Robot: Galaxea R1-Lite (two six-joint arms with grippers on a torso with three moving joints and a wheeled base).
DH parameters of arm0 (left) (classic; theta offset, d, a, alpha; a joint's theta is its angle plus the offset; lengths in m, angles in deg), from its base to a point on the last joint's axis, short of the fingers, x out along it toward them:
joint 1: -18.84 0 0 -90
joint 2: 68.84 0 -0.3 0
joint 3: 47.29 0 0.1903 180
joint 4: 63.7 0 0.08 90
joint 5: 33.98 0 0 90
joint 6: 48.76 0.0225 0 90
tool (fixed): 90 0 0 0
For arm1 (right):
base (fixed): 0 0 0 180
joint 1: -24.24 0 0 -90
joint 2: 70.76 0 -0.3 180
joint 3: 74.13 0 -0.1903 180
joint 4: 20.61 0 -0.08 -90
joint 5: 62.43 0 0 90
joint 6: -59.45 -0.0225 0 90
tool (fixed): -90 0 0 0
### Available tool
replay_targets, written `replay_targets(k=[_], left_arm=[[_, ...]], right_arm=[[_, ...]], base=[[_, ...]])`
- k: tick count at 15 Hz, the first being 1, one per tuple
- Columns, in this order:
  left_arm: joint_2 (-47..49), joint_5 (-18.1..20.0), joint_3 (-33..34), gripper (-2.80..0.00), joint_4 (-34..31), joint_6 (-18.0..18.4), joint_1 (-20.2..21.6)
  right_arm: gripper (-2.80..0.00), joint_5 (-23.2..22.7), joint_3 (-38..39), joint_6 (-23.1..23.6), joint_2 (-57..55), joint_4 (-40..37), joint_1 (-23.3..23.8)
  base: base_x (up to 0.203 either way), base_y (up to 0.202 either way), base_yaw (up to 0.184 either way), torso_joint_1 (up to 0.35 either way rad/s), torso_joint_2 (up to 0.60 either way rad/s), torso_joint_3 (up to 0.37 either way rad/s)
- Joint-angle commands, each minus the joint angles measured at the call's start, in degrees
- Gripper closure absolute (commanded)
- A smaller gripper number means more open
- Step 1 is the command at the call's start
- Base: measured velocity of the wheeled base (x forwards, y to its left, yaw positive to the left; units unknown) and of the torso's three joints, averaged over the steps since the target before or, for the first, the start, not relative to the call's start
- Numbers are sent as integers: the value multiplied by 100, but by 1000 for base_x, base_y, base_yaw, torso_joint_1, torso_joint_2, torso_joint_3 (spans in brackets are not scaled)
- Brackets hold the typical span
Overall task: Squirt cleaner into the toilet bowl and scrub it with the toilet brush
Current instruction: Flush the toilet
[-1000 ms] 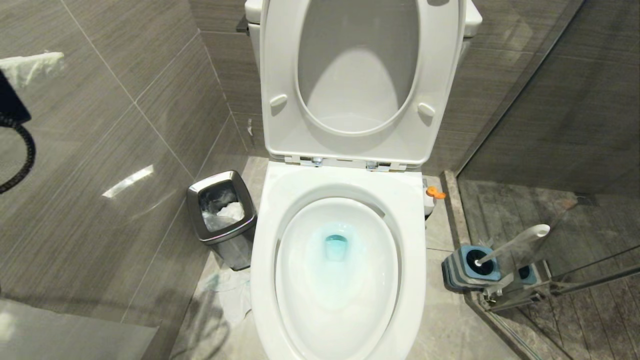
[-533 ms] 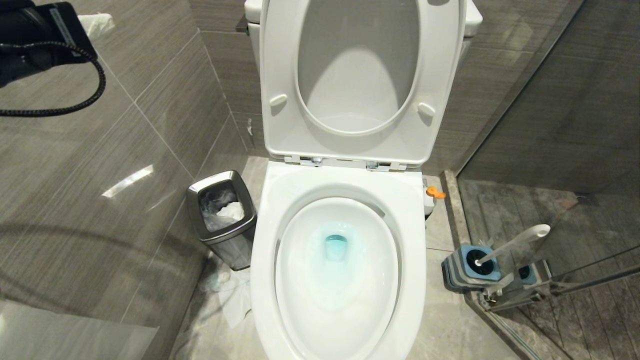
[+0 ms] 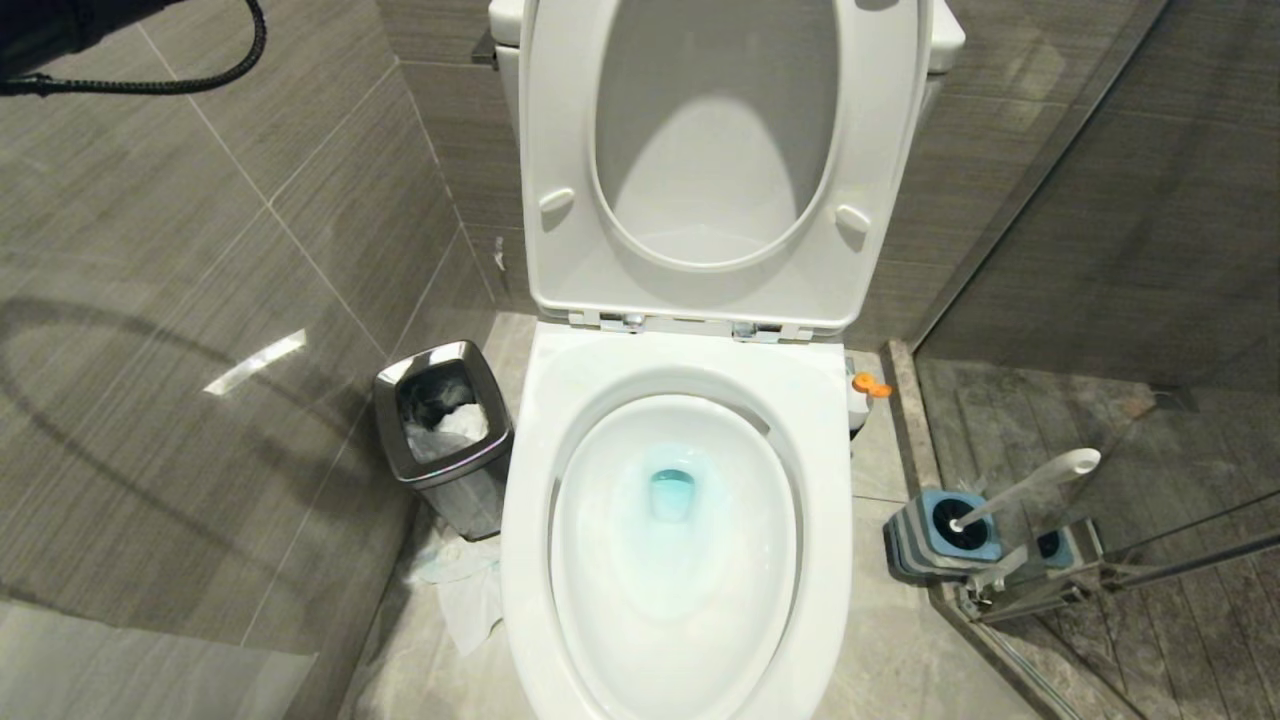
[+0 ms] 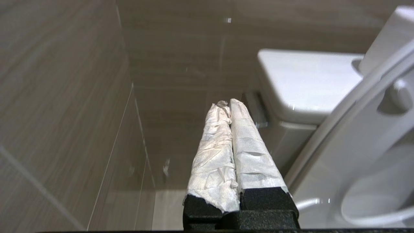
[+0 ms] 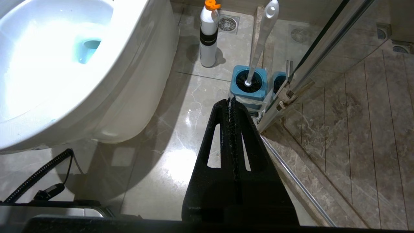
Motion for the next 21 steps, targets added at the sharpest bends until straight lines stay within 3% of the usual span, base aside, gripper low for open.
replay_targets(k=[1, 4, 7, 11, 21], left_arm=[[627, 20, -340, 0, 511, -47, -28], [1128, 33, -349, 0, 1279, -82, -229], [1518, 28, -371, 0, 1636, -149, -461], [1959, 9, -379, 0, 2144, 294, -833], [1379, -17, -343, 0, 2161, 506, -800]], right_arm=[[0, 0, 0, -1, -7, -1, 0], [0, 0, 0, -4, -7, -1, 0], [0, 0, 0, -4, -7, -1, 0], [0, 0, 0, 2, -7, -1, 2], [0, 0, 0, 3, -7, -1, 0]], base=[[0, 0, 0, 0, 0, 0], [0, 0, 0, 0, 0, 0], [0, 0, 0, 0, 0, 0], [0, 0, 0, 0, 0, 0], [0, 0, 0, 0, 0, 0]])
